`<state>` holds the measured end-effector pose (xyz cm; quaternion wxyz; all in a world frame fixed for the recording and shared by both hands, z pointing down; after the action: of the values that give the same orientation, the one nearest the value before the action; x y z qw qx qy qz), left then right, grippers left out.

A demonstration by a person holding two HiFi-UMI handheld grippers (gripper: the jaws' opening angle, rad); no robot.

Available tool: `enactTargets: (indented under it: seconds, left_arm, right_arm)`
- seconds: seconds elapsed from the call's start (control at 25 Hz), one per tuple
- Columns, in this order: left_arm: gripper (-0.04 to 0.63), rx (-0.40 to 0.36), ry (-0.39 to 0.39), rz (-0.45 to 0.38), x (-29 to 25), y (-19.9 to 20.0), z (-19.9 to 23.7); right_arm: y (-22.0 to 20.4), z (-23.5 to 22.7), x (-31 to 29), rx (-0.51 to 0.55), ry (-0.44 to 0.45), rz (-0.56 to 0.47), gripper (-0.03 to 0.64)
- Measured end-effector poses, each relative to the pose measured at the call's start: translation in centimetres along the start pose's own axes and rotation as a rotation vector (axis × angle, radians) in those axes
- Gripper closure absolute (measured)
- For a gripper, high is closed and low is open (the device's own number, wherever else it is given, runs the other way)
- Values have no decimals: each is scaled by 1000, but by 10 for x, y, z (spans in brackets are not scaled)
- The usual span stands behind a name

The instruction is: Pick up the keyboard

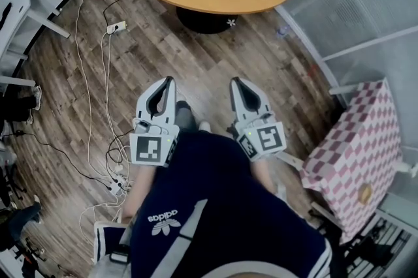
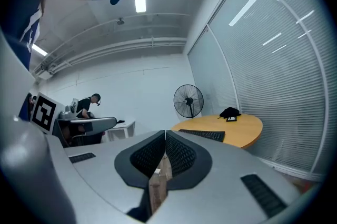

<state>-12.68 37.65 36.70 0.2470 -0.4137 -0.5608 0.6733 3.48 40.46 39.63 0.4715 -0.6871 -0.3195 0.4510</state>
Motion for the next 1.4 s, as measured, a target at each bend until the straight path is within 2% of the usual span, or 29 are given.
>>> enactTargets:
  seconds: [0.16,0.4,0.6,1.0,1.2,1.4]
  left_arm:
    - [591,2,1,-19,-31,18,44]
    - [591,-25,-44,-26,-65,47,92]
    - [591,-22,-66,-26,-80,54,127]
    - [591,1,-94,3,-105,47,148]
    - [591,-7,-96,32,-132,44,148]
    - [591,3,-60,50,-168,49,164]
  right_arm:
    - [24,-8,-45,-15,-17,-8,611]
    - [63,-11,-105,-8,-52,-22,611]
    - [72,-2,-139,-36,-83,-27,611]
    - [75,-8,-158,-61,-123,-37,611]
    - [72,-33,-171,-89,-140,-27,611]
    - [77,-64,-201,-111,-128,-13,611]
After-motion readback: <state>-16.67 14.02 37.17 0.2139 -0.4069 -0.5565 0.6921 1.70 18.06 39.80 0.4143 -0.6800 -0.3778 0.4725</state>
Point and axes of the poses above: the fingertips, and each gripper's own axes: x backward along the fingers, z to its left, y out of its top, the point moved 1 cm from there along x, backward along the fingers, and after that the axes turned 12 degrees about z, right-handed, at the moved point
